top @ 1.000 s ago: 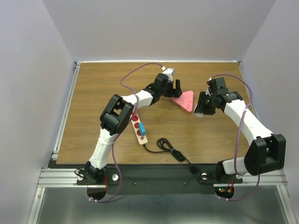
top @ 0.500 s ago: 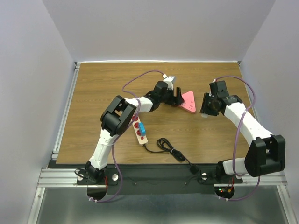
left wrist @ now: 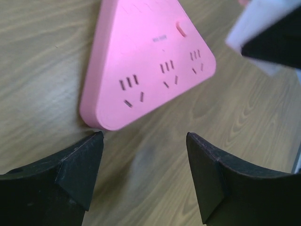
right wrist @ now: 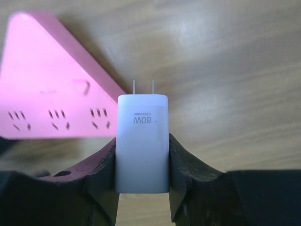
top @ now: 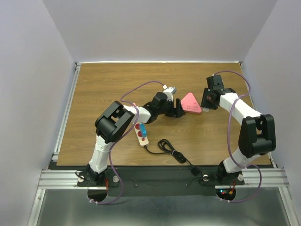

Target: Insert the plug

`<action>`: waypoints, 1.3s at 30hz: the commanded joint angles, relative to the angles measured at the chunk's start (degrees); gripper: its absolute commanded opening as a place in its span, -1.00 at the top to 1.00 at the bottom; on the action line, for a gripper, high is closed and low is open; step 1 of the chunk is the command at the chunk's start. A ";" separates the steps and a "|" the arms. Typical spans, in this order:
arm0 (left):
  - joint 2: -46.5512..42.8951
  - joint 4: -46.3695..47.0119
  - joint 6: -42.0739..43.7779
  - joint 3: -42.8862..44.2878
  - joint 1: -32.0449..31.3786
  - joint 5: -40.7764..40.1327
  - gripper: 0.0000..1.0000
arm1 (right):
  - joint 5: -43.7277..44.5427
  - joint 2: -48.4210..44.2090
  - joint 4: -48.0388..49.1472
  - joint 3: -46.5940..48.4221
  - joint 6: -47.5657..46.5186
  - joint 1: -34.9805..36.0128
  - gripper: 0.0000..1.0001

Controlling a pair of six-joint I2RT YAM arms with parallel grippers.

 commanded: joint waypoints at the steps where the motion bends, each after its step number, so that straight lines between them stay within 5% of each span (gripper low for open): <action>1: -3.69 0.79 -1.19 -2.19 -1.89 1.29 -0.62 | 3.21 2.53 5.33 4.42 -1.14 -0.62 0.99; 12: -13.98 -2.99 2.67 -4.40 0.66 -10.21 -0.61 | 3.48 8.69 8.93 6.88 -1.58 -0.71 0.99; 25: -4.41 -2.12 2.32 5.98 3.12 -7.32 -0.69 | -9.52 16.42 12.72 12.15 -4.48 -0.36 0.99; 39: -7.22 -0.45 2.41 -4.56 3.56 -6.62 -0.71 | -16.65 17.56 16.76 10.48 -6.15 6.93 0.99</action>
